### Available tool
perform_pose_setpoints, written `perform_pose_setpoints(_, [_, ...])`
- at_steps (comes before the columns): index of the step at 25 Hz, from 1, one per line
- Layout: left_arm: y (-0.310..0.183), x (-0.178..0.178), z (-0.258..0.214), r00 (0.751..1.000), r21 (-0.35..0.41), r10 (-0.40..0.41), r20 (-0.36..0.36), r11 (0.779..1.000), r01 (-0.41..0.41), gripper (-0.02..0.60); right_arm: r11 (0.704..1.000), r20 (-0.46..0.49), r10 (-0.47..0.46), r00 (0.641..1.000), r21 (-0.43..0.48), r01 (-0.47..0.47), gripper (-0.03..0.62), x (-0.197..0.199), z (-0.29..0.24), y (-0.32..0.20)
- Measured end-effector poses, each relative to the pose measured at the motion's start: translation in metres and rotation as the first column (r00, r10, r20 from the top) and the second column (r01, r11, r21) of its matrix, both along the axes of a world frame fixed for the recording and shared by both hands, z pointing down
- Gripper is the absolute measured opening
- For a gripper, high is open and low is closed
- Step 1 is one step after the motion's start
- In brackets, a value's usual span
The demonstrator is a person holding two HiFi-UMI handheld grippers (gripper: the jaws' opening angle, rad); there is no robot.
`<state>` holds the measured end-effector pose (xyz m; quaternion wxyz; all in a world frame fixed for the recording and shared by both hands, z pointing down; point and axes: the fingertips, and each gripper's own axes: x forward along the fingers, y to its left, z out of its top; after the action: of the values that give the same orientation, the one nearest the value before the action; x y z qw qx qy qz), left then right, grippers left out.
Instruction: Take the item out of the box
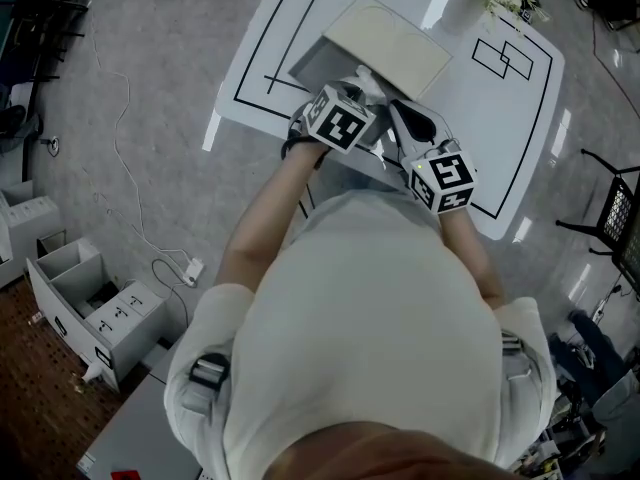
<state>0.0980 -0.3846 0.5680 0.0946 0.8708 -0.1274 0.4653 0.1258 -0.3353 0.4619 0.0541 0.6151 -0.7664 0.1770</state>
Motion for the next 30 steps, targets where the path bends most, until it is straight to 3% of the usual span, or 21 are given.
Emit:
perform_pose_setpoints(10, [0.007, -0.011, -0.056, 0.964, 0.042, -0.109, -0.241, 0.991, 0.123, 0.008, 1.0, -0.013, 0.004, 1.0, 0.0, -0.004, -0.002, -0.007, 0.0, 0.02])
perform_pose_setpoints(20, [0.032, -0.035, -0.078, 0.911, 0.028, -0.183, -0.369, 0.978, 0.208, 0.006, 1.0, -0.023, 0.007, 1.0, 0.001, -0.007, -0.003, -0.022, 0.002, 0.051])
perform_pose_setpoints(30, [0.064, -0.069, -0.084, 0.859, 0.004, -0.252, -0.445, 0.959, 0.283, 0.006, 1.0, -0.035, -0.008, 0.999, 0.002, 0.008, -0.002, -0.046, 0.005, 0.089])
